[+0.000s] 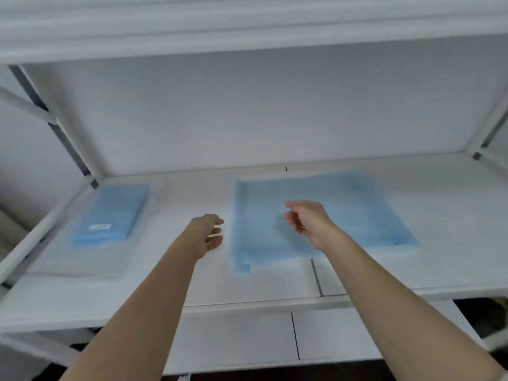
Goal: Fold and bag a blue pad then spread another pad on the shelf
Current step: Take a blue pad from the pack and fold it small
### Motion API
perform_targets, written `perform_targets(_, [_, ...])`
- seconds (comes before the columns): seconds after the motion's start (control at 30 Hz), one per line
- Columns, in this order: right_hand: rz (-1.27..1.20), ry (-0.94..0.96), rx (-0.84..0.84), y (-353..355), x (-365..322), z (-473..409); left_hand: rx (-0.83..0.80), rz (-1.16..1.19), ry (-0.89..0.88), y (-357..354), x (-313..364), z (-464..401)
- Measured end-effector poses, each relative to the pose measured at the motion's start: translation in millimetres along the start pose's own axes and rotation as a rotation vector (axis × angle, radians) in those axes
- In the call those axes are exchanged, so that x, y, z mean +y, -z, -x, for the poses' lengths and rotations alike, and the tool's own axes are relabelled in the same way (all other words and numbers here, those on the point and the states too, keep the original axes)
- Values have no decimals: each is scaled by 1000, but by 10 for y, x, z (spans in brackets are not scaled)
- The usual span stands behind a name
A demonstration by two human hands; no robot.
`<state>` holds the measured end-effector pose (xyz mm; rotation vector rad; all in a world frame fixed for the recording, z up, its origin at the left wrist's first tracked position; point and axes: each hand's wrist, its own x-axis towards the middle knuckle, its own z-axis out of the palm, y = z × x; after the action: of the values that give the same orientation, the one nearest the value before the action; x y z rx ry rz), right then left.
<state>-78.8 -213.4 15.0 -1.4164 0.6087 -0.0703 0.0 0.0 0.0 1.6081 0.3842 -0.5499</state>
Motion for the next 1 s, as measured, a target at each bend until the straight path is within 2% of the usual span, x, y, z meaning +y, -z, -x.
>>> perform_targets(0.17, [212,42,105,-341,226,-186,-101,-135,56,116,-17,-264])
perform_targets(0.3, [352,113,157,-508,494,-303,-200,-120,96,120,-57,-431])
perform_targets(0.57, [926,377,321,-548,949,-267,-262,-209,77,99,-158,-695])
perform_targets(0.77, [934,637,484,-546,1180,-219,-326,-297,60,87,-176,-711])
perform_targets(1.0, [946,696,496,-525,1267,-241,-288,-306,73,67,-177,-729])
